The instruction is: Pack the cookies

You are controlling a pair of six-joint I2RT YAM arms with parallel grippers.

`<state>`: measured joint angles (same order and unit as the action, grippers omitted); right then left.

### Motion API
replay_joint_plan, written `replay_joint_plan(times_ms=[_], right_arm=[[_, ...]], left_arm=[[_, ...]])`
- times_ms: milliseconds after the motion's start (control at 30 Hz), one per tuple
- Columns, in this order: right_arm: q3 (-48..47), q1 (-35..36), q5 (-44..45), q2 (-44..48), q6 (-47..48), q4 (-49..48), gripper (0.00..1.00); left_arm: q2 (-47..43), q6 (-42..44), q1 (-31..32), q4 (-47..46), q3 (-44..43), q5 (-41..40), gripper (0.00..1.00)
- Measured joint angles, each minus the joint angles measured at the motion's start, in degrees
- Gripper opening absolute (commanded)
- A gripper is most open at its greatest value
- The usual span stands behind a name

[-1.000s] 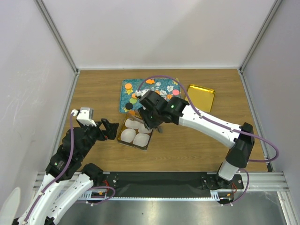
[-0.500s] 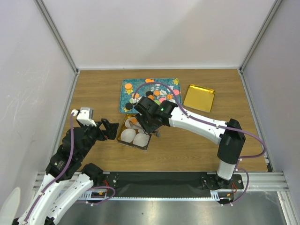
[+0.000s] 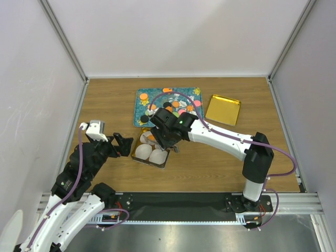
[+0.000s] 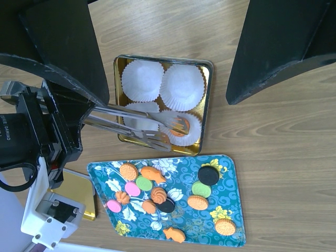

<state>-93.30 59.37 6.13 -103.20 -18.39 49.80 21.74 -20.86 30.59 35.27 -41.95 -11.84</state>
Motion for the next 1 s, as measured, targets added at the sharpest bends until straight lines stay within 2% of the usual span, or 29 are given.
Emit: replay_joint_plan(times_ms=[367, 733, 1000], right_arm=[[0.0, -1.6, -0.8, 2.1, 0.0, 0.1, 0.47], [2.0, -15.7, -2.2, 8.0, 0.5, -1.9, 0.46], [3.6, -17.8, -4.3, 3.6, 1.7, -2.9, 0.45]], left_arm=[[0.0, 0.0, 0.0, 0.0, 0.0, 0.0, 1.0], [0.0, 0.0, 0.0, 0.0, 0.0, 0.0, 1.0], [0.0, 0.0, 0.0, 0.0, 0.0, 0.0, 1.0]])
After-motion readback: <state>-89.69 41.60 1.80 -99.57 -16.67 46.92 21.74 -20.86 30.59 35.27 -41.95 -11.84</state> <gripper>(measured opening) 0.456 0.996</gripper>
